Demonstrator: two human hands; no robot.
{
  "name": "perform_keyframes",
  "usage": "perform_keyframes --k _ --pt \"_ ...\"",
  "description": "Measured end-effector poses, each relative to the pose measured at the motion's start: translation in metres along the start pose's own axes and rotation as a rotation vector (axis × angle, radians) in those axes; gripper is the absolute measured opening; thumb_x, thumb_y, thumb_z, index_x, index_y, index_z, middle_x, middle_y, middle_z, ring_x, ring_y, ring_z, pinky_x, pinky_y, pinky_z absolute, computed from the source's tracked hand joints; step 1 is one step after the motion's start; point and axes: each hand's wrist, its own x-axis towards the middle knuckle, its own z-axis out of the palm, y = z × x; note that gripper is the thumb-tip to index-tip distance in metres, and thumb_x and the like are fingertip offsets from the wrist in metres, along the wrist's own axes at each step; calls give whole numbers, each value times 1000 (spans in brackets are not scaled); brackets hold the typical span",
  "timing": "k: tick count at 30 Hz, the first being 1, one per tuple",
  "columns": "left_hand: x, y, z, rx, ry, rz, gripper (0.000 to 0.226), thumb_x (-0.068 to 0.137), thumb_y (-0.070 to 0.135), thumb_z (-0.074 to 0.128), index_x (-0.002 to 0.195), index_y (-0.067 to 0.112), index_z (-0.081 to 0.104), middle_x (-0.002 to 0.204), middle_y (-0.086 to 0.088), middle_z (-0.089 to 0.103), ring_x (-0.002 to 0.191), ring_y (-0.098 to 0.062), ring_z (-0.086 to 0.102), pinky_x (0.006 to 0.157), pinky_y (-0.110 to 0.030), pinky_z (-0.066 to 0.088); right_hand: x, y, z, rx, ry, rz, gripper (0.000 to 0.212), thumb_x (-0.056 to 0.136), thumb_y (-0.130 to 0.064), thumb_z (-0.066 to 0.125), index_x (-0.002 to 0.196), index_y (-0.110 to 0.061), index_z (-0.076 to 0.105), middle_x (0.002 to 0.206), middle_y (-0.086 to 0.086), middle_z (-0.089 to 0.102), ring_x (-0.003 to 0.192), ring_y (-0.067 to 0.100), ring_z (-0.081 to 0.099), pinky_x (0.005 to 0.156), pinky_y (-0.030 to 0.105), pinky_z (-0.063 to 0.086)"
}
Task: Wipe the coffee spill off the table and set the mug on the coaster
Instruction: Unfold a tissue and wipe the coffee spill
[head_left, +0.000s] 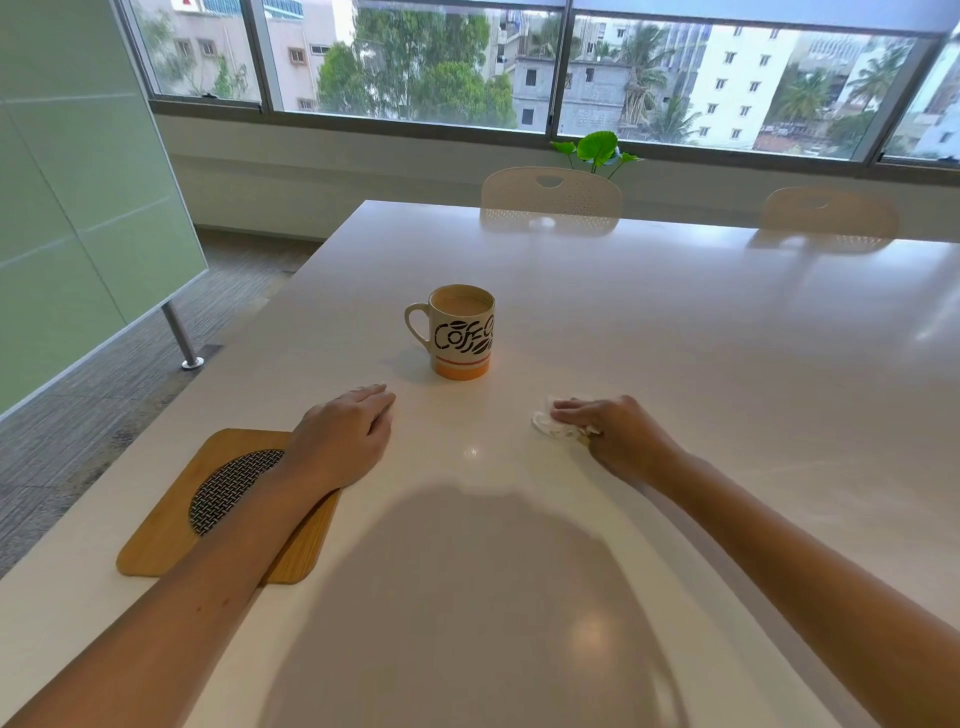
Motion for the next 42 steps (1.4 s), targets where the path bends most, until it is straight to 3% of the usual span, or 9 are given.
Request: perform_keyframes --k 9,13,15,21,25,28,33,39,42 --pt "2 -3 4 17 5 -18 41 97 28 40 135 19 50 147 1 44 137 -15 36 112 -40 31 -15 -72 18 153 -190 -238 58 78 14 47 125 -16 59 139 5 50 132 12 43 114 21 25" --pt "3 -4 5 15 -2 -21 41 97 29 39 136 19 50 147 2 43 137 -14 36 112 -39 30 -52 -65 2 359 -300 -287 37 84 2 61 118 -12 65 135 6 54 130 11 45 112 21 31" --pt "3 -5 5 21 -4 -21 42 97 29 39 136 19 49 147 2 43 137 -14 36 112 -39 30 -62 -50 -12 328 -333 -292 44 80 8 57 115 -17 67 131 -1 58 127 7 48 109 20 34" --pt "3 -4 4 21 -1 -13 42 97 29 39 136 19 49 147 1 44 137 -13 36 112 -38 30 -57 7 -44 276 -103 62 63 67 22 44 105 -19 73 115 -9 66 107 9 62 93 16 43" --pt "0 0 -2 -40 38 19 36 95 24 47 128 17 58 138 -1 55 127 -18 50 106 -41 39 -43 13 -63 1048 35 400 38 83 18 44 99 -8 66 85 7 66 71 15 62 59 17 49" --pt "-1 10 -11 -82 134 74 28 92 17 52 116 17 66 119 -2 68 104 -21 64 90 -39 51 -36 1 -71 1348 29 534 17 86 8 50 90 -4 62 78 12 67 62 14 68 53 21 55" --pt "2 57 -27 -407 140 64 21 91 14 54 104 23 69 98 8 68 81 -2 62 70 -8 44 -38 -26 -70 1640 -202 515 30 79 -9 57 107 -13 67 95 15 72 79 29 71 50 32 59" --pt "4 119 -34 -1143 -291 -139 34 95 42 44 112 19 62 100 -6 64 78 -15 68 66 -27 55 -35 -47 -71 1491 -307 431 32 86 7 51 97 -11 74 93 14 72 71 22 71 53 24 58" --pt "7 127 -33 -1249 -368 -97 44 79 50 59 113 22 65 98 -2 66 84 -18 67 70 -29 56 -36 -51 -75 1392 -390 413 32 89 9 47 101 -8 71 99 17 70 78 23 70 60 26 60"
